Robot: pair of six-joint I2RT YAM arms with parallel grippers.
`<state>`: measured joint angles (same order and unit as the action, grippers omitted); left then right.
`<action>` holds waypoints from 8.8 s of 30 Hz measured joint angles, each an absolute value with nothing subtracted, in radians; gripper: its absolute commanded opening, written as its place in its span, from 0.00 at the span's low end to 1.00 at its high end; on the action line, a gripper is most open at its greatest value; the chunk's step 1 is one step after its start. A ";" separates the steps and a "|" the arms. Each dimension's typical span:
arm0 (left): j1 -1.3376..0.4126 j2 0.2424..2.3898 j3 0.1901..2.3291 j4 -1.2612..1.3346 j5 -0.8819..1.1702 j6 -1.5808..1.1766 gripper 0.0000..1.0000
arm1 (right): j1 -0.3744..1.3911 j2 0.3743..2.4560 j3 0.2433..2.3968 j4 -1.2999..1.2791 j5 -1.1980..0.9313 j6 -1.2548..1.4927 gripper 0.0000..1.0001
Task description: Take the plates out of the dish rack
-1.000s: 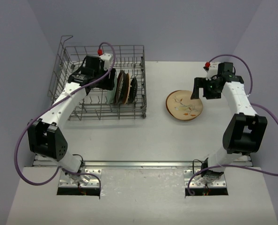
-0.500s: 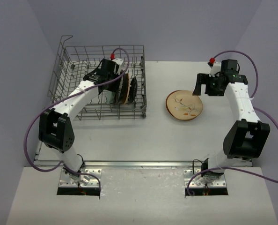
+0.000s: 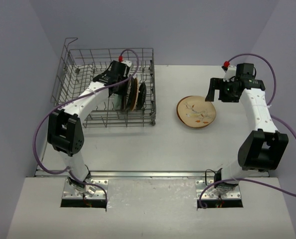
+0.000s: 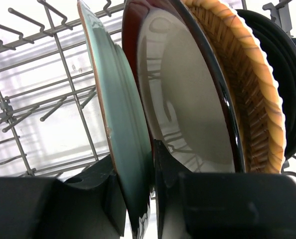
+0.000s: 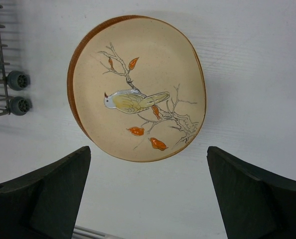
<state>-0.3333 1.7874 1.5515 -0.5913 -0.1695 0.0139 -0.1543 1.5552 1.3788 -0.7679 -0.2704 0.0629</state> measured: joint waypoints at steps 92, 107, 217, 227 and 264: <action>-0.811 1.294 1.517 -0.290 -0.617 0.902 1.00 | -0.343 1.701 1.226 -0.689 -0.874 0.208 0.00; -0.671 1.307 1.460 -0.619 -0.446 0.437 1.00 | -0.343 1.897 1.329 -0.692 -0.730 0.152 0.02; -0.582 1.596 1.696 -0.550 -0.439 0.400 0.00 | -0.316 1.414 1.249 -0.678 -0.482 0.112 0.99; -0.965 1.276 1.035 -0.104 -0.476 1.206 0.00 | -0.316 1.420 1.294 -0.700 -0.910 0.230 0.99; -1.188 1.297 0.785 0.323 -0.458 1.639 0.16 | -0.031 1.534 1.200 -0.603 -1.215 0.375 0.00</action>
<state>-1.1884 1.2968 0.7845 0.3229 -0.4577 1.6391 -0.0314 1.5345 1.2001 -0.6030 -1.2153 0.3751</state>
